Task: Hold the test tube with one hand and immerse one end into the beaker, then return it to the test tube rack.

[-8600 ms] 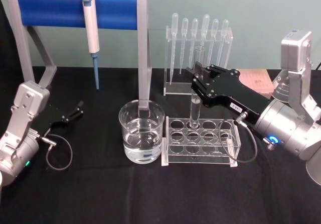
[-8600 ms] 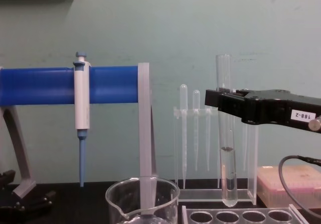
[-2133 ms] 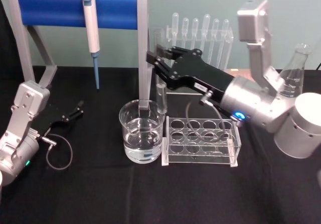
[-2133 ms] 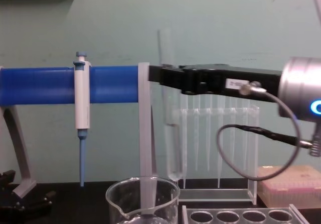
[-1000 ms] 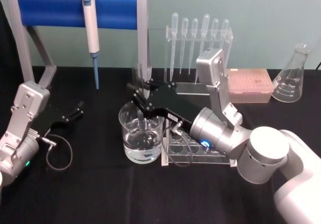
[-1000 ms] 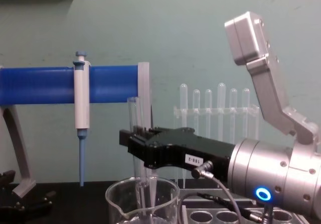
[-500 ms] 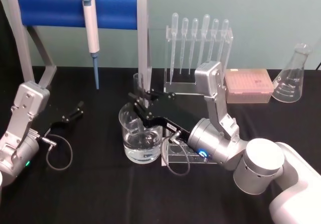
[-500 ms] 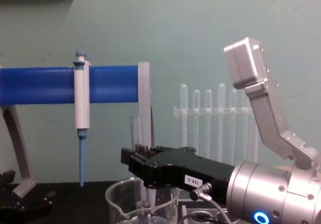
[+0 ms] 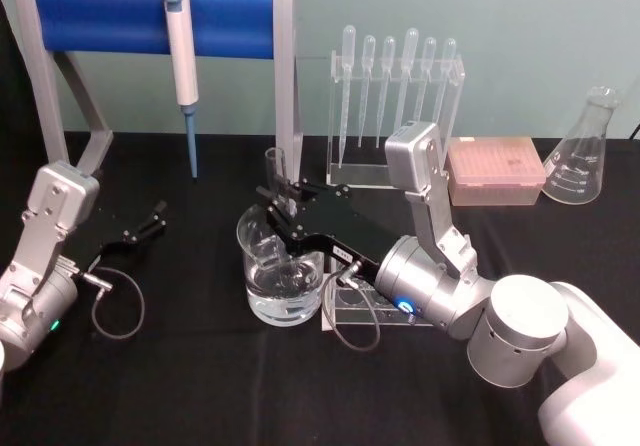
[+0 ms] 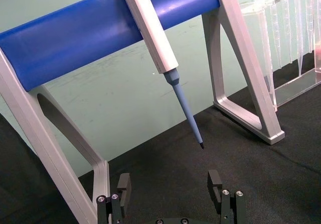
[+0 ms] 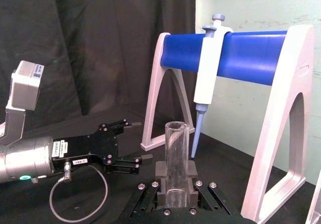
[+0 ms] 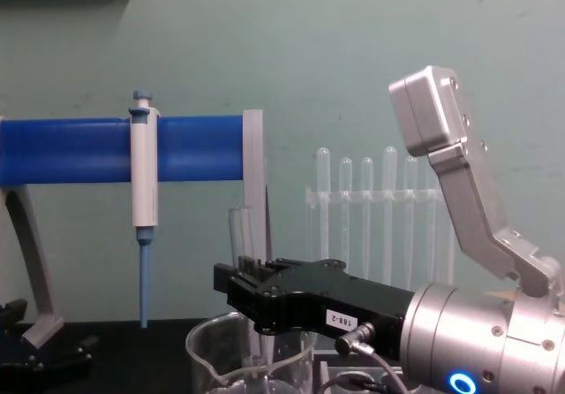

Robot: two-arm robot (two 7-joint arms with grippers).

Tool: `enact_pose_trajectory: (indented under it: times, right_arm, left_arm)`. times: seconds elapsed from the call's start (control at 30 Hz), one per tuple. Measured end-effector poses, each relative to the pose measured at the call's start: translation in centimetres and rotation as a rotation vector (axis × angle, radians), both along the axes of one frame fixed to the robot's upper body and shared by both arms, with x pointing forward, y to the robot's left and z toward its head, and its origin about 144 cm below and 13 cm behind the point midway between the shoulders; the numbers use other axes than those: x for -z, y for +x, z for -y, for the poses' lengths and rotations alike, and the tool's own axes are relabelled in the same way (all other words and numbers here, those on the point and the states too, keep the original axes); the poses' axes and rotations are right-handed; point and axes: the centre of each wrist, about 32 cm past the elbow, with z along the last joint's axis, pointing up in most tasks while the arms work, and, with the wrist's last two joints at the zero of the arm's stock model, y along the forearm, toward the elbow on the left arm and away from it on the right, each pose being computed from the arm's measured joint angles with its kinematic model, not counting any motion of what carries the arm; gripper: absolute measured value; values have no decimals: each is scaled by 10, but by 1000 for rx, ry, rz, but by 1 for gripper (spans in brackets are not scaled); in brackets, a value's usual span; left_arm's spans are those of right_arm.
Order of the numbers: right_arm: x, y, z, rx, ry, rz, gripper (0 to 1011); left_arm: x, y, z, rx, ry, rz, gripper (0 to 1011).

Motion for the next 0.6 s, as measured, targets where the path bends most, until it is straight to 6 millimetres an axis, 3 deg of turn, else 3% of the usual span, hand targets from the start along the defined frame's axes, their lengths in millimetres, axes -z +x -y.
enact_pose_trajectory:
  times: [0.6]
  right_arm:
    - [0,0,0,-2,0,0,227]
  left_arm:
    - [0,0,0,0,0,0,1000]
